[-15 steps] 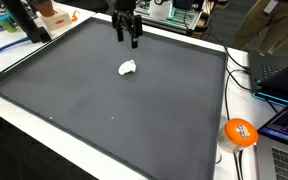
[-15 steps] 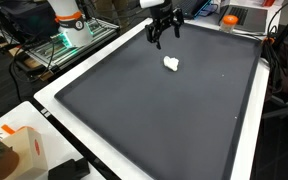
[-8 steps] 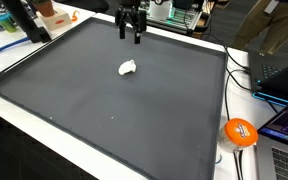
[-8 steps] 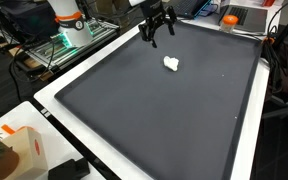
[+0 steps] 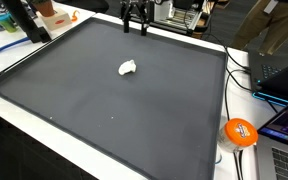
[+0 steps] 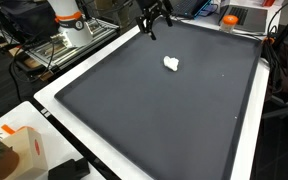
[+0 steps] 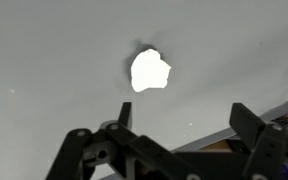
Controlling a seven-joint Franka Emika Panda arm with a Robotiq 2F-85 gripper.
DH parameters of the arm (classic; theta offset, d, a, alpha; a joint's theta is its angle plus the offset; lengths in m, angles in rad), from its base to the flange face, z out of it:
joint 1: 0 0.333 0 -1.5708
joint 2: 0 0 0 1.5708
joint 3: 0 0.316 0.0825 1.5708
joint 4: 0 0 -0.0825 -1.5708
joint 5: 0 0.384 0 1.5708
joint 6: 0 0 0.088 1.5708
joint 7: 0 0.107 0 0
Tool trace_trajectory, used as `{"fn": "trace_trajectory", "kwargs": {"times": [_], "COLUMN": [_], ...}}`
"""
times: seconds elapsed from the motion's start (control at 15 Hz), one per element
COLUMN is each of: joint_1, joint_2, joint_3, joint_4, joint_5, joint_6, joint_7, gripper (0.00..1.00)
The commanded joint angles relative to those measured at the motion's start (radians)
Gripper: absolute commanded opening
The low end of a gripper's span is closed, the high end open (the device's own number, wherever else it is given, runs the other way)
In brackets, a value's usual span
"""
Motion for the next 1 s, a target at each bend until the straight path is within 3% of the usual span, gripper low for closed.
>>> {"fn": "trace_trajectory", "kwargs": {"times": [0.0, 0.27, 0.33, 0.47, 0.6, 0.73, 0.93], "joint_1": [0.004, -0.010, -0.040, -0.076, -0.137, -0.172, -0.357], "joint_2": [-0.012, -0.023, -0.029, -0.075, -0.100, -0.092, -0.098], "joint_3": [0.000, -0.007, -0.026, -0.066, -0.085, -0.061, 0.137], "joint_4": [-0.008, -0.011, -0.024, -0.012, 0.029, 0.072, 0.100], "joint_5": [0.013, -0.008, -0.126, -0.215, -0.371, -0.533, -0.790], "joint_6": [-0.013, -0.057, -0.087, -0.272, -0.416, -0.438, -0.485], "joint_7": [-0.011, 0.004, 0.071, 0.088, 0.187, 0.321, 0.560], "gripper": [1.00, 1.00, 1.00, 1.00, 1.00, 1.00, 1.00]}}
